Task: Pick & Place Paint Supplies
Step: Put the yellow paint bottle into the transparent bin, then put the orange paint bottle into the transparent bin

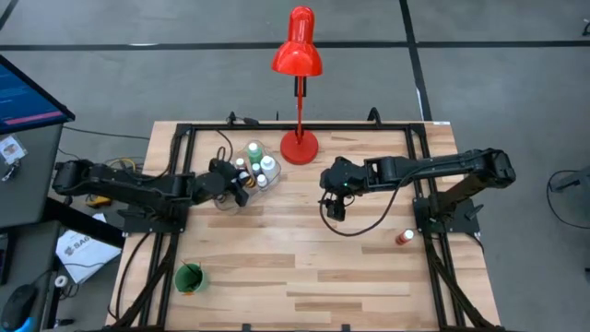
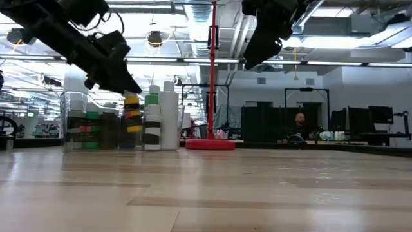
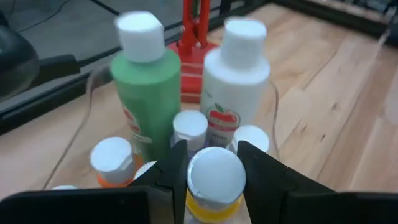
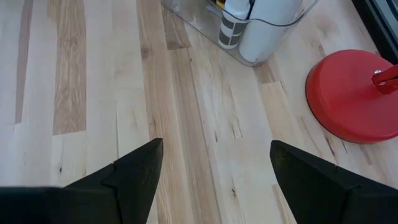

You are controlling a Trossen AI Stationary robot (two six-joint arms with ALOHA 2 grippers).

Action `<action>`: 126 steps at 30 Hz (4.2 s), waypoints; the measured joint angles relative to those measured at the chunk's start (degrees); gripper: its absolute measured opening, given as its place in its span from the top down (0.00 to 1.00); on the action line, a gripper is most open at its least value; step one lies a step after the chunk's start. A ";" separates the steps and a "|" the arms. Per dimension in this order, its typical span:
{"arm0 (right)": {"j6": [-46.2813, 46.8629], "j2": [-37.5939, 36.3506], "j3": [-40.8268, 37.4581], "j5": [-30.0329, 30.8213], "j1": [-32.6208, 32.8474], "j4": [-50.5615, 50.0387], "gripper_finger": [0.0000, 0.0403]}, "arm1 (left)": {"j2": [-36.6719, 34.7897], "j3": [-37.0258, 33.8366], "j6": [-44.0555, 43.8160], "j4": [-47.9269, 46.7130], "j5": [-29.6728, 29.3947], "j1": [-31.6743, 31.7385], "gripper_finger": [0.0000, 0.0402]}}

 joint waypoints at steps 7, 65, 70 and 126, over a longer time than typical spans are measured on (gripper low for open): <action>0.00 0.00 0.00 0.00 0.00 0.00 0.28 | 7.03 -0.02 1.01 3.04 1.32 0.24 0.74; 75.81 -12.52 -5.08 -13.82 23.71 -52.96 0.28 | -7.07 4.17 5.55 9.52 7.26 0.04 0.33; 82.55 -18.18 -14.42 -13.75 27.08 -45.64 0.28 | -7.07 4.17 5.55 9.70 7.27 0.04 0.33; 97.33 -12.08 -29.79 1.89 51.99 -18.32 0.34 | -7.07 4.17 5.53 9.68 8.52 0.04 0.34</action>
